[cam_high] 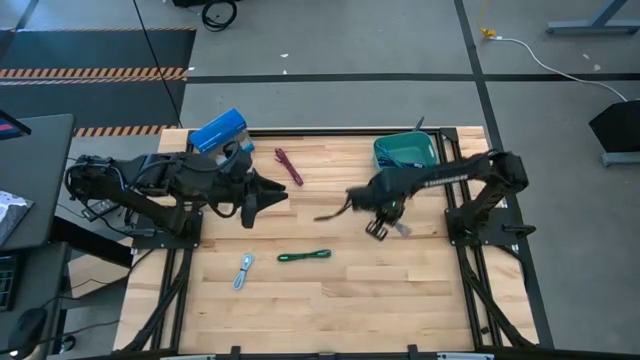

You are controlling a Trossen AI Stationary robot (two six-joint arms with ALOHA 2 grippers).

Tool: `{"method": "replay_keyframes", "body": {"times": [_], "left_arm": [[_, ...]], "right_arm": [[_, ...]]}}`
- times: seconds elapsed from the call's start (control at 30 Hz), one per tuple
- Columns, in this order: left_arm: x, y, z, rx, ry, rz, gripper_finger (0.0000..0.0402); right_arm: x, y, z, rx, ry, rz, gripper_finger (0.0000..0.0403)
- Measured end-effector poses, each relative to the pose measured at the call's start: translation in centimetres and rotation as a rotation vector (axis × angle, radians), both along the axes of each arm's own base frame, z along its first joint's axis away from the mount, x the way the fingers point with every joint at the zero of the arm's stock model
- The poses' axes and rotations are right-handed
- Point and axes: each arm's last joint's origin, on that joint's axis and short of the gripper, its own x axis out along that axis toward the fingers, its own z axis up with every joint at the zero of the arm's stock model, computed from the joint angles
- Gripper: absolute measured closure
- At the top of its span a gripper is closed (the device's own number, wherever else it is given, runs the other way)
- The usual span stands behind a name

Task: Pick and place USB-C Cables
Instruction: Put the black charger cable into the green bin

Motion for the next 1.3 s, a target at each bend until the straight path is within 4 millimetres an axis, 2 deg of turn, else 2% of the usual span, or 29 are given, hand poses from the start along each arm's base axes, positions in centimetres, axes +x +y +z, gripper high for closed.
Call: {"method": "replay_keyframes", "body": {"times": [0.3, 0.47, 0.6, 0.8, 1.03, 1.3], "left_arm": [[-0.1, -0.8, 0.2, 0.011, -0.018, -0.042, 0.0267], [-0.2, -2.0, 1.1, -0.12, -0.122, -0.033, 0.0267], [-0.3, -2.4, 1.8, -0.079, -0.199, -0.003, 0.0267], [-0.4, -2.4, 2.0, -0.061, -0.218, 0.092, 0.0267], [-0.5, -2.0, 2.1, -0.086, -0.251, 0.233, 0.0267], [0.0, -2.3, 1.9, -0.096, -0.252, 0.264, 0.0267]], "right_arm": [[-3.1, -6.6, 2.0, -0.051, 0.066, 0.136, 0.0387], [-4.2, -9.8, 2.0, -0.123, 0.124, 0.148, 0.0387], [-4.8, -12.0, 2.0, -0.17, 0.137, 0.24, 0.0387], [-5.6, -15.4, 2.0, -0.274, 0.166, 0.41, 0.0387], [-6.7, -18.3, 1.8, -0.309, 0.129, 0.416, 0.0387], [-7.3, -19.1, 1.5, -0.274, 0.09, 0.399, 0.0387]]}}
